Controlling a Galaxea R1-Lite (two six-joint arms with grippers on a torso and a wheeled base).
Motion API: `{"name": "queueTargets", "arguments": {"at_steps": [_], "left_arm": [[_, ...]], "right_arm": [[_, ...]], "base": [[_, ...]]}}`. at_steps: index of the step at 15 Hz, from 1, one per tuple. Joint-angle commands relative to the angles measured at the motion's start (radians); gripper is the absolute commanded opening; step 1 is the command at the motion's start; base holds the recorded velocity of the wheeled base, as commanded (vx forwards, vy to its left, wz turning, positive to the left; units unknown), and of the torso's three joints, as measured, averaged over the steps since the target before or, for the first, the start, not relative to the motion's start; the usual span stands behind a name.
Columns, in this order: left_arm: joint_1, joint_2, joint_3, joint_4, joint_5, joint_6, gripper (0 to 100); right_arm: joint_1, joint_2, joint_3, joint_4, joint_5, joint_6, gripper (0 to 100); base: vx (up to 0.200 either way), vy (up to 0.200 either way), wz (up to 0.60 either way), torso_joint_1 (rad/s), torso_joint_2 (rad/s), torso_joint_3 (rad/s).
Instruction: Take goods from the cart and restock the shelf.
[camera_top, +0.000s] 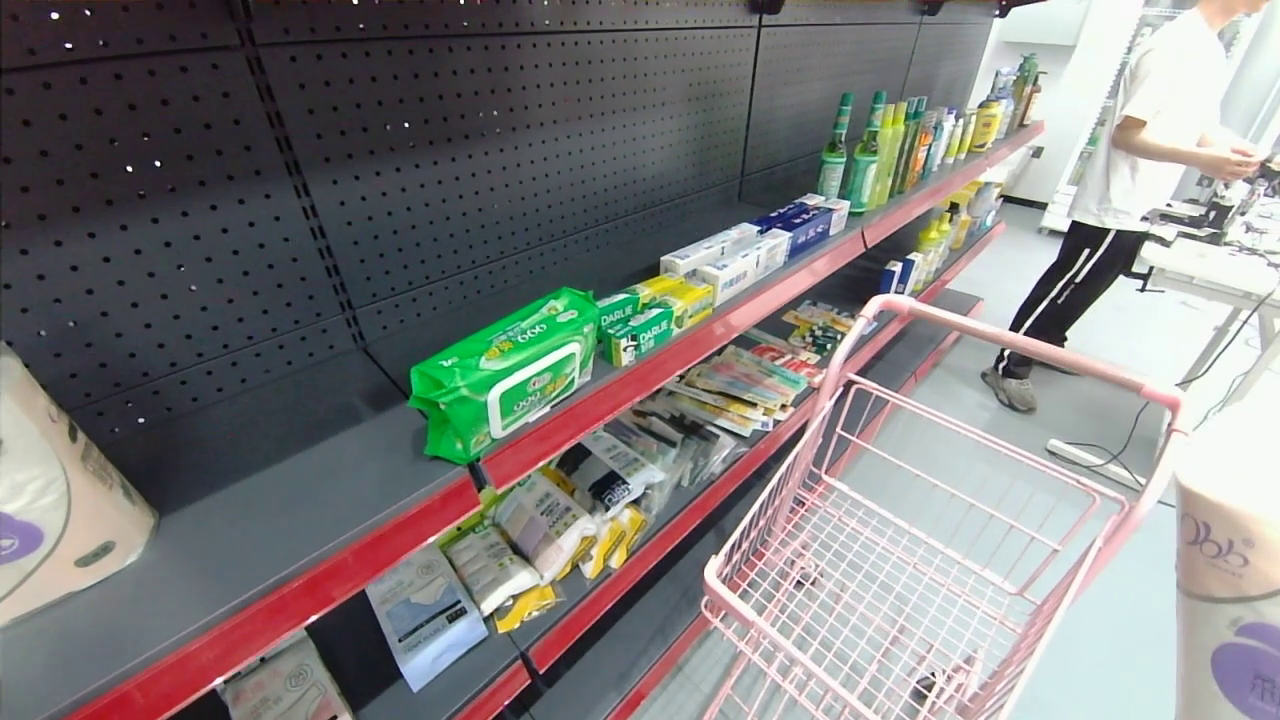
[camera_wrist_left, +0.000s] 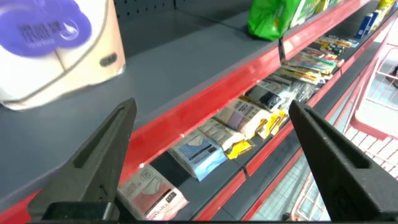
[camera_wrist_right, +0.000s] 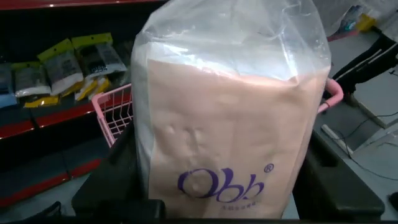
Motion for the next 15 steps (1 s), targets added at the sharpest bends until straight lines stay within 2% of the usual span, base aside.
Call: {"name": "queueTargets", "arguments": {"at_steps": [1, 15], "left_arm": [[0.000, 0.000, 0.000, 0.000, 0.000, 0.000, 100], [0.000, 0.001, 0.000, 0.000, 0.000, 0.000, 100]], "right_arm": [[0.001, 0.004, 0.000, 0.000, 0.000, 0.002, 0], [0.002, 0.061, -0.002, -0.006, 0.007, 0.006, 0]], "base": [[0.000, 0.000, 0.00, 0.168, -0.37, -0.217], [0.000, 0.000, 0.00, 0.164, -0.35, -0.195]]}}
